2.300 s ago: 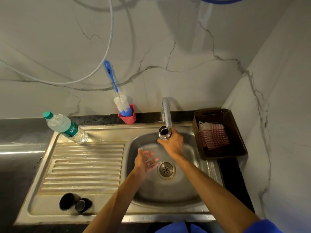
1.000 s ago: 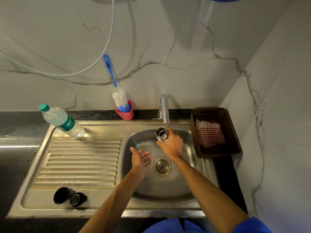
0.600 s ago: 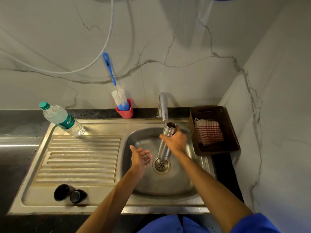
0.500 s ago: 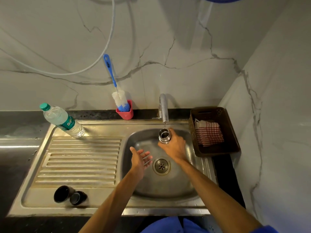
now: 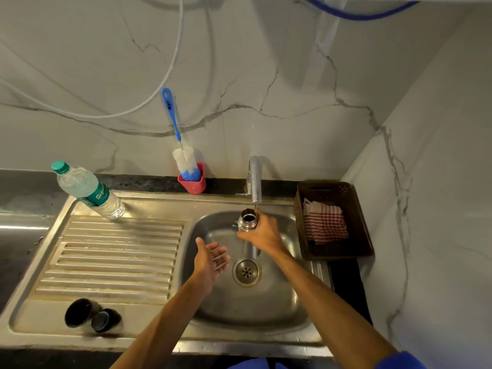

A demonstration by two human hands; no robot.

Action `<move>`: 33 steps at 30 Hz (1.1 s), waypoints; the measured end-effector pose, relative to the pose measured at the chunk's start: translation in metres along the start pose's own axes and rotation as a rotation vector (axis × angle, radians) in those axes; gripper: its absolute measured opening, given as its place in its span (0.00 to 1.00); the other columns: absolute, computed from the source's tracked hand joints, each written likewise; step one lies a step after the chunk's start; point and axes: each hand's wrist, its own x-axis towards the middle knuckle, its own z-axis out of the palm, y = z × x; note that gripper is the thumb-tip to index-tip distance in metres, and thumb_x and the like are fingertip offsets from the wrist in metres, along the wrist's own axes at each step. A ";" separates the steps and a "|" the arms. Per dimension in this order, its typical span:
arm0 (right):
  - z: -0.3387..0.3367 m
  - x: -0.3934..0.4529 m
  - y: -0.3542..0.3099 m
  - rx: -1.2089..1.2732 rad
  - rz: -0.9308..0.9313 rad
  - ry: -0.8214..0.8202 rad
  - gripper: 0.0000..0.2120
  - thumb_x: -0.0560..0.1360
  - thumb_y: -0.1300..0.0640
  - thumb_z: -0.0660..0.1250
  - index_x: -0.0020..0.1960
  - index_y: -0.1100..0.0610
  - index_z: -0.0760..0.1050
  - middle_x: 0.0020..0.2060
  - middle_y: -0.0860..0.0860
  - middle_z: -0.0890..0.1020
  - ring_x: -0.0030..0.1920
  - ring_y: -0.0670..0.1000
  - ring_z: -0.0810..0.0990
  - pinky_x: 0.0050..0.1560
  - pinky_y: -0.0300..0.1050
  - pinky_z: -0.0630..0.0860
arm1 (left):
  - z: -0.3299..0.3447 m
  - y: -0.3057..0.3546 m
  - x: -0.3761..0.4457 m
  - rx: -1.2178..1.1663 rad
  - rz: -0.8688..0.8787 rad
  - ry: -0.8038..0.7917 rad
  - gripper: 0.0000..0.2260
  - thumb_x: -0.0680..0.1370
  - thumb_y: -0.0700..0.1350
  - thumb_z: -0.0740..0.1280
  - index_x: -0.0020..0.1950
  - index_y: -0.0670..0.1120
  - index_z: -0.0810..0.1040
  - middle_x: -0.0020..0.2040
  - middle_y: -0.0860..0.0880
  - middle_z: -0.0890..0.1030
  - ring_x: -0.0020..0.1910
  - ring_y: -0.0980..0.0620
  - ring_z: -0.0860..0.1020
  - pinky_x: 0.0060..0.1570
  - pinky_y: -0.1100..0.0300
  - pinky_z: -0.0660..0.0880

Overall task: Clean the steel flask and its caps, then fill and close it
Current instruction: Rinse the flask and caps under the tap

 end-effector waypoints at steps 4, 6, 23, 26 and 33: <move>-0.004 0.003 -0.003 0.008 -0.027 0.120 0.30 0.67 0.57 0.83 0.66 0.51 0.77 0.49 0.42 0.83 0.49 0.42 0.82 0.52 0.37 0.80 | 0.002 0.001 0.003 -0.038 0.007 0.016 0.31 0.87 0.65 0.48 0.67 0.42 0.76 0.52 0.42 0.83 0.49 0.42 0.81 0.50 0.49 0.76; -0.004 0.005 -0.007 0.019 -0.032 0.037 0.30 0.67 0.57 0.83 0.66 0.52 0.77 0.51 0.42 0.82 0.52 0.43 0.82 0.52 0.35 0.78 | 0.002 -0.001 0.004 -0.020 0.000 0.025 0.30 0.87 0.64 0.48 0.67 0.42 0.76 0.52 0.43 0.83 0.49 0.43 0.81 0.50 0.48 0.76; 0.036 -0.061 0.026 0.998 0.395 -0.337 0.27 0.66 0.51 0.82 0.62 0.58 0.81 0.54 0.52 0.87 0.58 0.58 0.84 0.54 0.61 0.83 | -0.017 0.036 -0.054 0.159 0.420 0.032 0.45 0.67 0.59 0.85 0.76 0.46 0.67 0.62 0.37 0.82 0.51 0.41 0.87 0.48 0.47 0.86; 0.053 -0.090 0.055 0.472 0.457 -0.595 0.37 0.63 0.44 0.85 0.66 0.53 0.74 0.60 0.53 0.85 0.58 0.55 0.83 0.47 0.52 0.85 | -0.016 0.082 -0.092 0.548 0.817 0.104 0.39 0.67 0.54 0.85 0.72 0.56 0.67 0.66 0.47 0.80 0.57 0.47 0.84 0.50 0.50 0.86; 0.043 -0.106 0.077 -0.035 0.283 -0.576 0.22 0.69 0.55 0.83 0.59 0.59 0.81 0.51 0.57 0.87 0.52 0.54 0.88 0.53 0.47 0.84 | -0.022 0.137 -0.128 1.189 1.294 -0.052 0.42 0.65 0.54 0.86 0.73 0.50 0.69 0.65 0.52 0.79 0.57 0.54 0.78 0.53 0.75 0.69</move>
